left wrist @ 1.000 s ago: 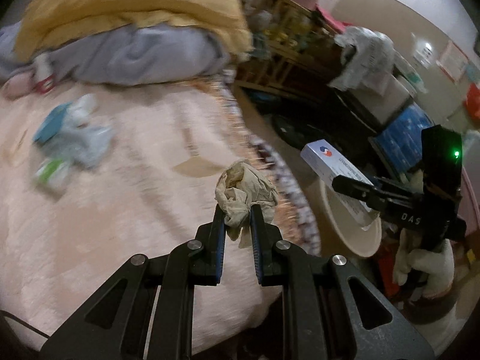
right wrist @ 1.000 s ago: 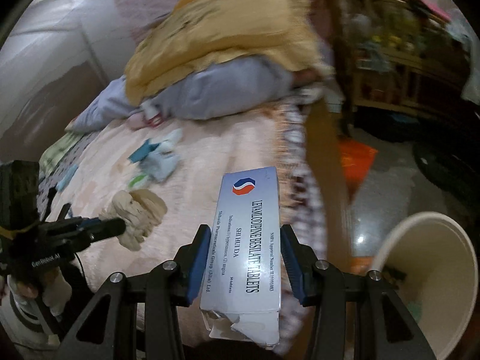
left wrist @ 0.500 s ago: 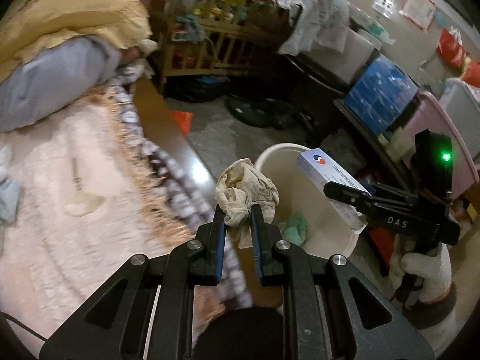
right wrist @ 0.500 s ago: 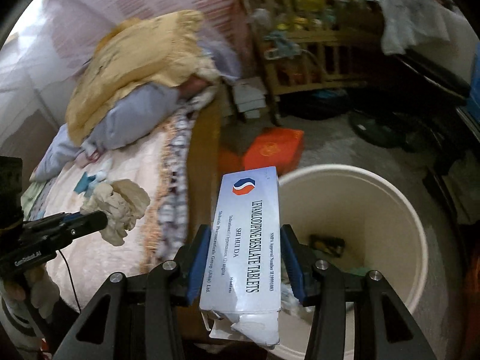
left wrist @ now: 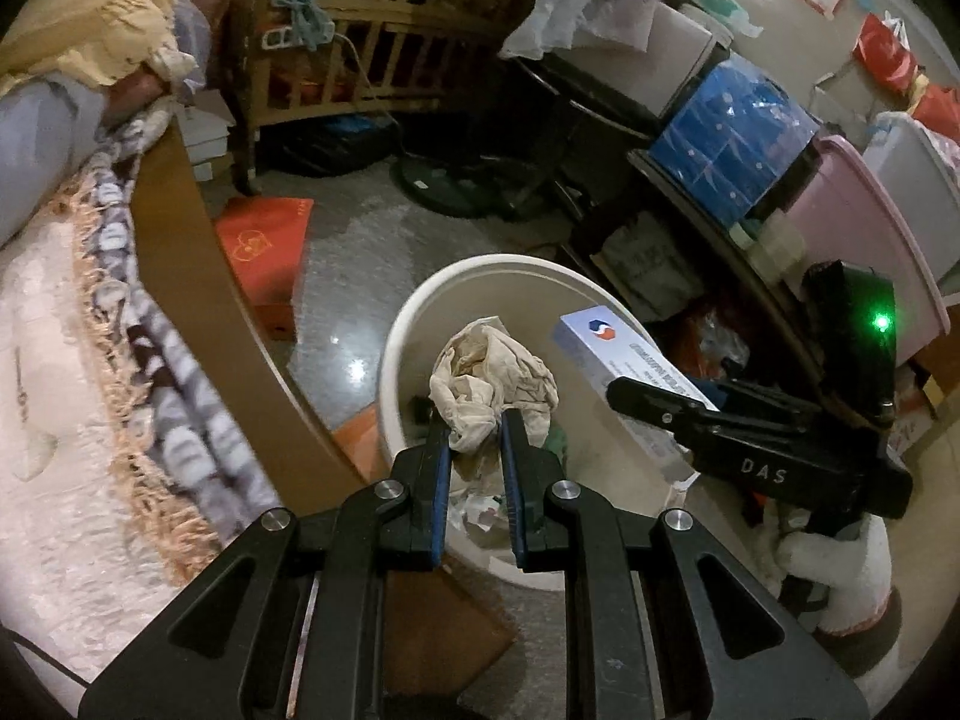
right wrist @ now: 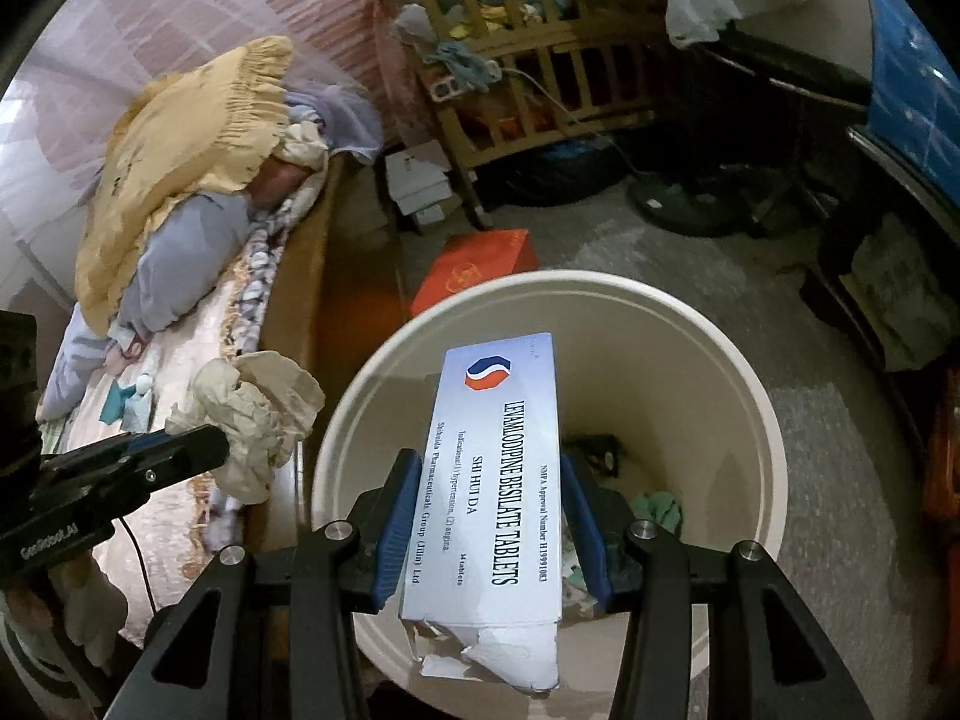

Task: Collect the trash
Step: 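Carry the tissue and tablet box over the bucket and open both tools, then grasp the green-white tube box with the left tool while the right tool grasps the grey snack bag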

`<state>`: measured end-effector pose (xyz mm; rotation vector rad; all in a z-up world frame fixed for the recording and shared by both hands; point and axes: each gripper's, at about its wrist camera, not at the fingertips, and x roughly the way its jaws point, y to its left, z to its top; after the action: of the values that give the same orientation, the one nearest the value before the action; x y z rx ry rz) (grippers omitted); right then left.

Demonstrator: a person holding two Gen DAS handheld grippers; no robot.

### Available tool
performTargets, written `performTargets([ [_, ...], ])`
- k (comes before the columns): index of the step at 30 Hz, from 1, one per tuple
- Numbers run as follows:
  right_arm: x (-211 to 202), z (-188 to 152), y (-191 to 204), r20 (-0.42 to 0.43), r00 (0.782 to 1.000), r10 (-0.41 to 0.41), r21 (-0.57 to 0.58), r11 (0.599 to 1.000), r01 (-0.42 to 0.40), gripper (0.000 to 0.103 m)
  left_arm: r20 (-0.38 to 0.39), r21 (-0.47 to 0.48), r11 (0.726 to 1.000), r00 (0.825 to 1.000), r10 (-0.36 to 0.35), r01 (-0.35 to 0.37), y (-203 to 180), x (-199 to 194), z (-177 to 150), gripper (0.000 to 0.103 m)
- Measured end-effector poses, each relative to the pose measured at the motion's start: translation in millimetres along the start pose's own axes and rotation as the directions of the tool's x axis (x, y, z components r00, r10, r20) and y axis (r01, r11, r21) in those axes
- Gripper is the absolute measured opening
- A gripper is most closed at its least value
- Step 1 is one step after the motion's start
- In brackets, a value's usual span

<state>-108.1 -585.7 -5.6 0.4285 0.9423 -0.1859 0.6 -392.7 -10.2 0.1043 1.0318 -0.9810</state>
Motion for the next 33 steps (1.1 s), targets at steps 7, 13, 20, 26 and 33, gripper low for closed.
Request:
performTargets([
  [7,7,0,-7,-0.008,1.000,-0.024,0.013,1.000,0.024,0.047,-0.001,0.020,1.000,1.000,0.001,-0.001,-7,11,2,0.015],
  [13,9,2,-5,-0.017,0.999,-0.050,0.023,0.998,0.051,0.064,0.020,0.004,1.000,1.000,-0.017,0.017,-1,6,0,0.046],
  [20,12,0,21,-0.027,1.000,0.005,-0.018,1.000,-0.005,0.065,0.046,-0.023,0.998,0.997,0.063,-0.062,21,-16,-8,0.046],
  [26,19,0,68,-0.038,0.998,0.057,-0.098,0.993,-0.061,0.065,0.087,-0.048,0.984,0.981,0.173,-0.169,51,-43,-20,0.046],
  [33,28,3,132,-0.055,0.991,0.119,-0.192,0.973,-0.128,0.065,0.126,-0.098,0.946,0.940,0.318,-0.308,100,-83,-42,0.046],
])
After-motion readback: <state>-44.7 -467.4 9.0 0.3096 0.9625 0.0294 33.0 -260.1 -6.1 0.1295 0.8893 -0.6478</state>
